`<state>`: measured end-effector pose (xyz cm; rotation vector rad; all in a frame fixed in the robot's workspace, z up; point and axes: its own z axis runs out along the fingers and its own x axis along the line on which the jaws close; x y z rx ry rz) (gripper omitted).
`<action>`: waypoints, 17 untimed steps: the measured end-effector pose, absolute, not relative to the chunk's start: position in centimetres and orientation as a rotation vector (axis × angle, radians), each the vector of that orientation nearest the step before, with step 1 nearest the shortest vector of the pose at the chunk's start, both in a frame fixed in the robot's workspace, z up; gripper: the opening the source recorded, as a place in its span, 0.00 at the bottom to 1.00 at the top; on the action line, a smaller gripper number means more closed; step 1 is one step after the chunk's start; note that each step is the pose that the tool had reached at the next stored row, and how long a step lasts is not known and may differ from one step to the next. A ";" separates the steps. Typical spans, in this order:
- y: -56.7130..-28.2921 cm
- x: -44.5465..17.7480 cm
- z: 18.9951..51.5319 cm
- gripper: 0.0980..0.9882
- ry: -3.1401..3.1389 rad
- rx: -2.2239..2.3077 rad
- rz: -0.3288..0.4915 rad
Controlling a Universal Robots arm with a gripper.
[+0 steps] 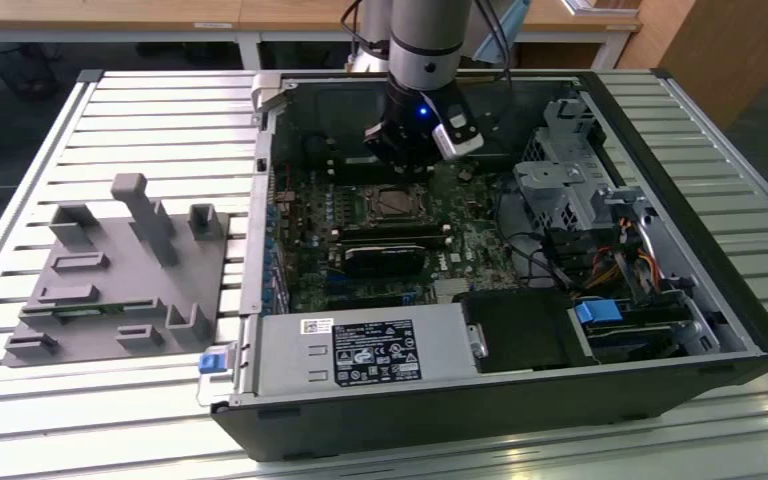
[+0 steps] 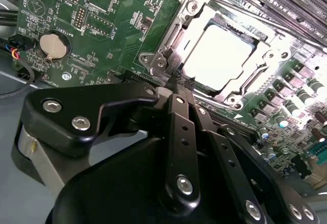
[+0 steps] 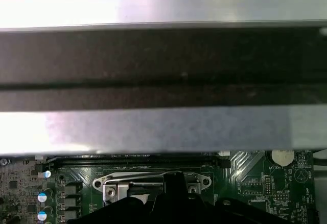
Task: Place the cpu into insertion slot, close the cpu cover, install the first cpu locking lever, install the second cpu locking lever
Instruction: 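Install the second cpu locking lever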
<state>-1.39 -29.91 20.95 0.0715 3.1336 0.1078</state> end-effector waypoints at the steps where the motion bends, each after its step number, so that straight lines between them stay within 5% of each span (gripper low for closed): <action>1: -29.9 -1.4 20.9 0.01 3.133 0.071 0.108; 17: -30.0 -1.4 24.3 0.01 3.134 0.072 0.108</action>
